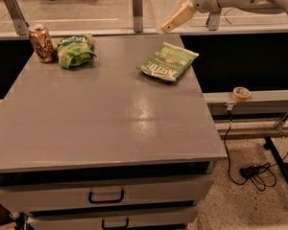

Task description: Move green rice chip bag near orange can

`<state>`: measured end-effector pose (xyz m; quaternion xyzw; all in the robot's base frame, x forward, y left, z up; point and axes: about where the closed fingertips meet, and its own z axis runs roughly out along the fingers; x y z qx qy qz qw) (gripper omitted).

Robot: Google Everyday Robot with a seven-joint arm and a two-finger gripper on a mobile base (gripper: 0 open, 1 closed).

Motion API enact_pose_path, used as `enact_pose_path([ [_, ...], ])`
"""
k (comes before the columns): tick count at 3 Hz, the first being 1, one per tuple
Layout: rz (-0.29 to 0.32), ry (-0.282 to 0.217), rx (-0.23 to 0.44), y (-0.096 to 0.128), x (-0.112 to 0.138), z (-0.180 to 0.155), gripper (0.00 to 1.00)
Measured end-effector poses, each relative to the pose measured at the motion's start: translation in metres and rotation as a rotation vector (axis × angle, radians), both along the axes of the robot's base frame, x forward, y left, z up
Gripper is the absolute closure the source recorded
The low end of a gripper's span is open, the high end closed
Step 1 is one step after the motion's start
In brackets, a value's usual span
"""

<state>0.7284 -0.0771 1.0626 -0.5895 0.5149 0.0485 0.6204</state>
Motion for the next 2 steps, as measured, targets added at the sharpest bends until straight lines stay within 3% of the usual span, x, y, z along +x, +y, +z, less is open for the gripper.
enact_pose_path([
  [1,-0.02,-0.009,-0.019,-0.027,0.006,-0.004,0.0],
  [2,-0.121,-0.106,-0.086,-0.08,0.008,0.031,0.0],
])
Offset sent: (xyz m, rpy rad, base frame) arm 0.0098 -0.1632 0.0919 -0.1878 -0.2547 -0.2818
